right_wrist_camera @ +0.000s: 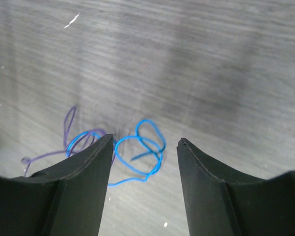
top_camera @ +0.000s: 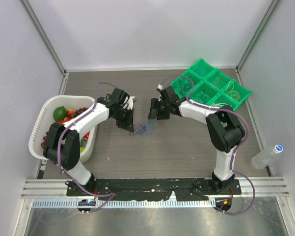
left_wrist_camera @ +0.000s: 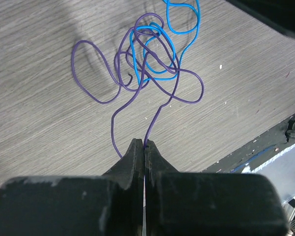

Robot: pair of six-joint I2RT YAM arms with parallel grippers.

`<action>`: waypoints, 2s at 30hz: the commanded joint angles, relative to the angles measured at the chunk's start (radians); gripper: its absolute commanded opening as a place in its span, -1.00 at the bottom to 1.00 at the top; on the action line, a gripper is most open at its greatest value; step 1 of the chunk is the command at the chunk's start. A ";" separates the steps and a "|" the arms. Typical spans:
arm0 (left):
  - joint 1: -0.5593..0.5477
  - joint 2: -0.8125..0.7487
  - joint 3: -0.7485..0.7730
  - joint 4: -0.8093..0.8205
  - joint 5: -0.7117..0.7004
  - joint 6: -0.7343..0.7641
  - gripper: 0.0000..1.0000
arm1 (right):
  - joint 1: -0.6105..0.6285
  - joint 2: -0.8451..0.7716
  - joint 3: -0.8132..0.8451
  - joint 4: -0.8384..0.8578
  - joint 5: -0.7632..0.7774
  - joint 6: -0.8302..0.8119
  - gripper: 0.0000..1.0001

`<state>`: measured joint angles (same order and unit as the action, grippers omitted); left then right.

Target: Untangle the cables

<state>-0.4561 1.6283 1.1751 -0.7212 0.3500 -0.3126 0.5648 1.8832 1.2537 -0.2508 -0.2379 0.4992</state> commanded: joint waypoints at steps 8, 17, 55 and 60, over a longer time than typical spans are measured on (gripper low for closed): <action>-0.007 -0.094 0.069 -0.058 0.000 -0.054 -1.00 | 0.006 0.097 0.087 0.030 0.068 -0.036 -0.33; -0.016 -0.347 0.263 -0.171 -0.415 -0.120 -1.00 | 0.001 0.053 0.023 0.010 0.235 -0.028 -0.99; -0.018 -0.404 1.319 0.054 -0.847 0.221 -1.00 | -0.005 -0.363 -0.474 -0.162 0.671 0.004 -0.99; -0.018 -0.423 1.333 0.068 -0.890 0.306 -1.00 | -0.013 -0.383 -0.473 -0.208 0.703 0.024 -0.99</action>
<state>-0.4721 1.2213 2.4729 -0.7410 -0.4541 -0.1112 0.5621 1.5387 0.7921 -0.3946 0.4107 0.4881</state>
